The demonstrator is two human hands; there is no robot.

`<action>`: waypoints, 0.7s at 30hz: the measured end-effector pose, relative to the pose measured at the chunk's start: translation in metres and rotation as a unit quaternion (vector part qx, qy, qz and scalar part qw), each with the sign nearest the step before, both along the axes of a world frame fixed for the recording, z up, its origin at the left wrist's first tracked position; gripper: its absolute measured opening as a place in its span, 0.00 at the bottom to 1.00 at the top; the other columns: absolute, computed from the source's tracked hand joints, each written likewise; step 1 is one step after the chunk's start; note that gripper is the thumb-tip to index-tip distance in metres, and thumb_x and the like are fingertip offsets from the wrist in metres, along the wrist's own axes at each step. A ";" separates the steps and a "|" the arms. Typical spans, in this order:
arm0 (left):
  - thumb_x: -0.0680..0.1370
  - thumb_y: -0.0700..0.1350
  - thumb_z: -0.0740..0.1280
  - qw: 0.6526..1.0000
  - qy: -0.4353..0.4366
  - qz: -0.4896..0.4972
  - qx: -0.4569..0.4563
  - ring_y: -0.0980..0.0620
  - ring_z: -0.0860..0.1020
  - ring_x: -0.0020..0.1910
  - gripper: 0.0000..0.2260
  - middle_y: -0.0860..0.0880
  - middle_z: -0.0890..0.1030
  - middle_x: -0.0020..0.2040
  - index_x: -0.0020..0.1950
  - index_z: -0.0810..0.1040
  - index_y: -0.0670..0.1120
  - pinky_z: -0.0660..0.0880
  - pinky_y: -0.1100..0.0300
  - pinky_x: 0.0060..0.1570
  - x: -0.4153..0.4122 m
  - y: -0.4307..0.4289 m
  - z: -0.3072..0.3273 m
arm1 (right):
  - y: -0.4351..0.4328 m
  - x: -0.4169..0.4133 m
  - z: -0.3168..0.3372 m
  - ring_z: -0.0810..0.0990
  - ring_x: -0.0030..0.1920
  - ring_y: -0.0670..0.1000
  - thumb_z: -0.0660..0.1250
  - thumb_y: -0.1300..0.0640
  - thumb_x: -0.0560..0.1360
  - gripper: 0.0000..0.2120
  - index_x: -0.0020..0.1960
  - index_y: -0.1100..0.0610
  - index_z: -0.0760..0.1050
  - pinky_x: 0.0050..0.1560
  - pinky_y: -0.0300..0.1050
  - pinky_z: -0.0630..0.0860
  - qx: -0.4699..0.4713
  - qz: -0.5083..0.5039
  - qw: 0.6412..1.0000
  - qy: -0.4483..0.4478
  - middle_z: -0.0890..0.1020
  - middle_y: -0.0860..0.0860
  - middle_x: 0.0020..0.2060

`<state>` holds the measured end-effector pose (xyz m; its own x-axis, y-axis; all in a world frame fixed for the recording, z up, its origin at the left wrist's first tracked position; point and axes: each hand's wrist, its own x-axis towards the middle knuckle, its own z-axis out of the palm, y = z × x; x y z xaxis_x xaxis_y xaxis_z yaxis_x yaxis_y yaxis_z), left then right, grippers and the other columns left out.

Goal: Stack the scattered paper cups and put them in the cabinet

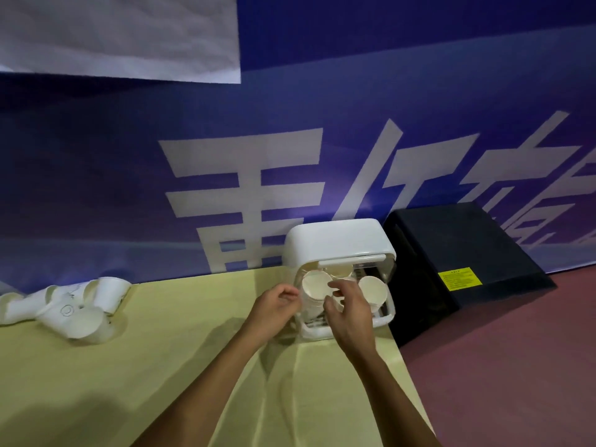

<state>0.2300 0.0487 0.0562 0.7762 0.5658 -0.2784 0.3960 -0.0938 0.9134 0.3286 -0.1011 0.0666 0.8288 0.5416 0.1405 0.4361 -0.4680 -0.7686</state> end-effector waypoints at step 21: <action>0.67 0.55 0.74 0.938 0.126 0.317 -0.067 0.52 0.78 0.50 0.19 0.47 0.79 0.53 0.53 0.77 0.49 0.73 0.62 0.51 -0.301 0.138 -0.047 | 0.234 -0.217 -0.059 0.79 0.57 0.52 0.72 0.51 0.75 0.27 0.71 0.53 0.68 0.58 0.48 0.76 -0.153 0.331 0.922 0.130 0.75 0.52 0.66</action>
